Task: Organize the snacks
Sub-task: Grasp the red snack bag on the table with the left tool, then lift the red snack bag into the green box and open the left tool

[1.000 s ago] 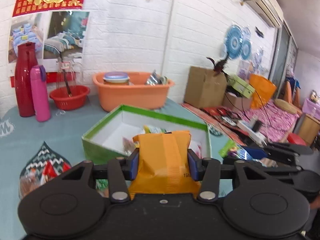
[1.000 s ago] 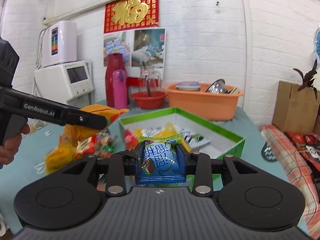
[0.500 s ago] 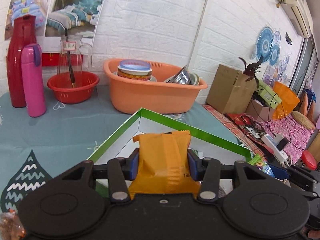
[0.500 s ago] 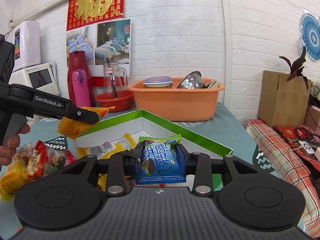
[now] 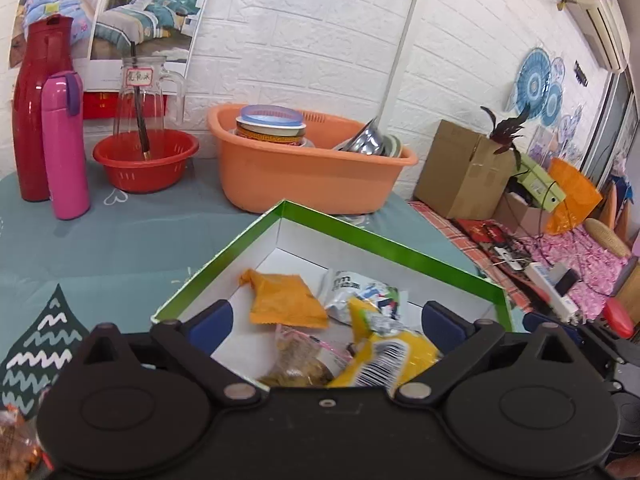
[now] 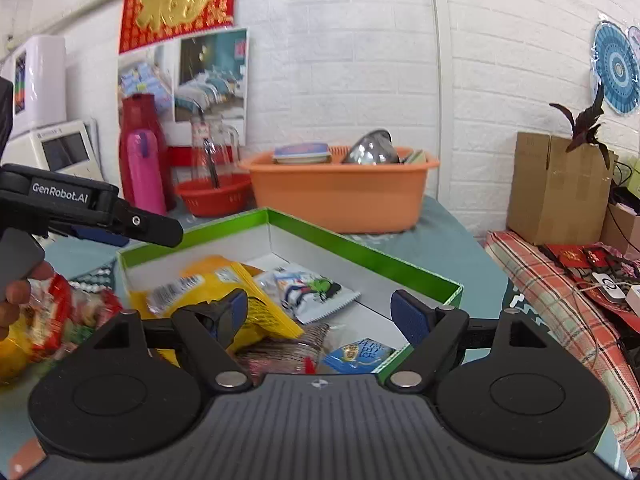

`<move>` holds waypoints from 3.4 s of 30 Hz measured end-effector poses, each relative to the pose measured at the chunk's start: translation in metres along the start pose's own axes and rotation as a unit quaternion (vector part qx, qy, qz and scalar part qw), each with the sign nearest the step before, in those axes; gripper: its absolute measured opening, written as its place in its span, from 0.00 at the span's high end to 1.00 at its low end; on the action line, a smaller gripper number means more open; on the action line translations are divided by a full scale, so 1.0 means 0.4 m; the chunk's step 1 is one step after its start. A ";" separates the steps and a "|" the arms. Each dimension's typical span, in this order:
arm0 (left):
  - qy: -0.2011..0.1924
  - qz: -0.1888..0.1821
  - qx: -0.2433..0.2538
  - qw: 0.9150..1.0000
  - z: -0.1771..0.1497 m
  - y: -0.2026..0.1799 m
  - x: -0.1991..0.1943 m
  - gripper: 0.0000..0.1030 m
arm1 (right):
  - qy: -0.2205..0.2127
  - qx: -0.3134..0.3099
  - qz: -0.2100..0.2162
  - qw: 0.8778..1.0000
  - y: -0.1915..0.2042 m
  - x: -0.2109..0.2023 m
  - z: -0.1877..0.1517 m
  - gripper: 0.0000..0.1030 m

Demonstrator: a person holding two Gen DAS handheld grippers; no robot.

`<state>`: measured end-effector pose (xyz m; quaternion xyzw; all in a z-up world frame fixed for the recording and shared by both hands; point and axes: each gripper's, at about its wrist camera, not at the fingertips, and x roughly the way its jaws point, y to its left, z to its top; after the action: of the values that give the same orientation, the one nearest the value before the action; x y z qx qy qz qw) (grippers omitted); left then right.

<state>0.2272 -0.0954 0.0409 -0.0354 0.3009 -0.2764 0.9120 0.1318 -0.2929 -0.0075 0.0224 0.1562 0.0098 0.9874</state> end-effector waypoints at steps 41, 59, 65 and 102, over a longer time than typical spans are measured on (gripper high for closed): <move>0.115 -0.056 -0.035 0.991 -0.310 -0.028 -0.218 0.00 | 0.131 -0.050 0.157 0.978 0.195 -0.258 -0.207 0.00; 0.138 -0.069 -0.027 0.988 -0.316 -0.052 -0.111 0.00 | 0.133 -0.016 0.098 0.986 0.186 -0.183 -0.224 0.00; 0.124 -0.066 -0.017 0.990 -0.317 -0.086 -0.137 0.18 | 0.128 -0.027 0.105 0.986 0.191 -0.186 -0.220 0.31; 0.052 -0.131 -0.005 0.990 -0.006 -0.151 0.159 0.06 | 0.021 0.001 0.033 0.999 -0.055 0.008 -0.026 0.31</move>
<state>0.2390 -0.1796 0.0194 -0.0643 0.3420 -0.3937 0.8508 0.1319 -0.3142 -0.0195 0.0289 0.1763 0.0431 0.9830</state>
